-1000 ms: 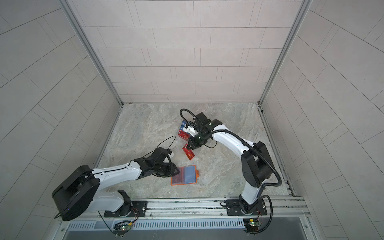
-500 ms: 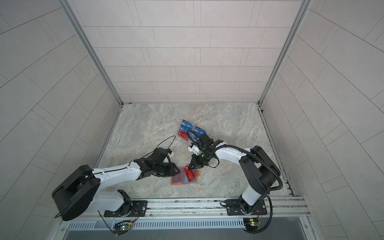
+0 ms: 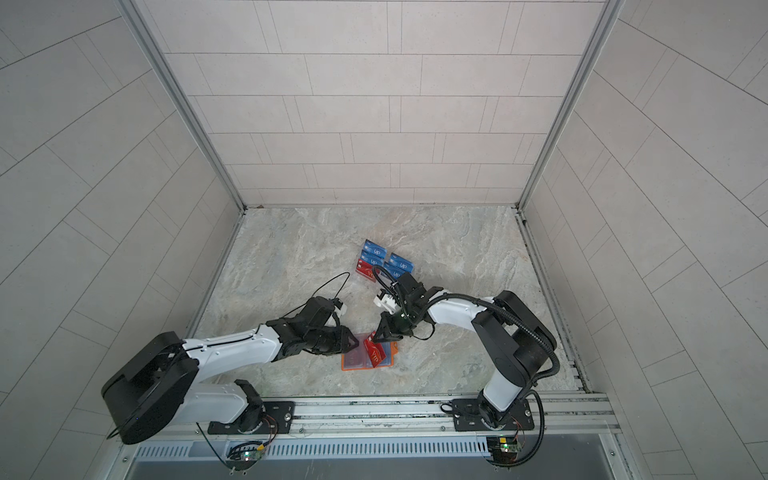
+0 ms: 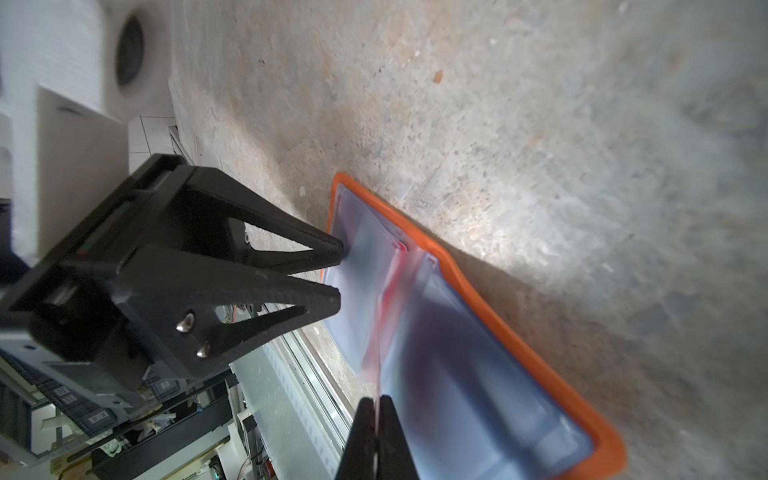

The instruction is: Put the credit cards into the card holder

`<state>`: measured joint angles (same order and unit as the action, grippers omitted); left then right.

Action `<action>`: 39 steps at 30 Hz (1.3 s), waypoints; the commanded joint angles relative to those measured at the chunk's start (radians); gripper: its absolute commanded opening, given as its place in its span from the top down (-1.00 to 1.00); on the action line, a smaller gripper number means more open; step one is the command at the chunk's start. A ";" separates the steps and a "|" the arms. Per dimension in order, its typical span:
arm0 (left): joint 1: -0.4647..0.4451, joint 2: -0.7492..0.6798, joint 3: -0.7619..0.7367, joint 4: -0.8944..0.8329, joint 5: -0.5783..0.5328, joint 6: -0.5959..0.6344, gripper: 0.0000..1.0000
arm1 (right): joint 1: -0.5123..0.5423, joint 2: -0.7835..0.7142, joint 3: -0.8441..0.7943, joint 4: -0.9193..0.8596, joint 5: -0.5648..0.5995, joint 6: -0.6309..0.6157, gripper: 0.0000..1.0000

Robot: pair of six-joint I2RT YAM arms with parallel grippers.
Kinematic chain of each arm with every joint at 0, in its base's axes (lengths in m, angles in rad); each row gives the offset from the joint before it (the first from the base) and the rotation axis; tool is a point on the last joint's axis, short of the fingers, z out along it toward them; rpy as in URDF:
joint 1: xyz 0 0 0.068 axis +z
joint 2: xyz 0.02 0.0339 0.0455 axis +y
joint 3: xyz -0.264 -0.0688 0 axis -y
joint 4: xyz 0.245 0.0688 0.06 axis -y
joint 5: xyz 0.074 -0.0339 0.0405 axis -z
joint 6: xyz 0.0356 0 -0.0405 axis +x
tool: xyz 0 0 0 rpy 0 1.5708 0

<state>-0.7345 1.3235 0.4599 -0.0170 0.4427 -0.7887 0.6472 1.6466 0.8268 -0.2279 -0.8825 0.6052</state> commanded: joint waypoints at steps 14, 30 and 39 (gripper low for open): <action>-0.003 -0.026 -0.031 -0.075 -0.032 0.006 0.25 | 0.017 0.041 -0.014 0.028 -0.018 0.011 1.00; -0.003 -0.021 -0.036 -0.075 -0.028 0.004 0.24 | 0.027 0.068 -0.021 0.071 -0.014 0.022 1.00; -0.003 -0.029 -0.040 -0.086 -0.030 0.008 0.23 | 0.028 0.061 -0.032 0.145 -0.020 0.059 1.00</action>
<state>-0.7345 1.2926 0.4480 -0.0483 0.4332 -0.7883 0.6678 1.7096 0.8097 -0.1104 -0.9062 0.6472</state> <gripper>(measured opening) 0.383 0.056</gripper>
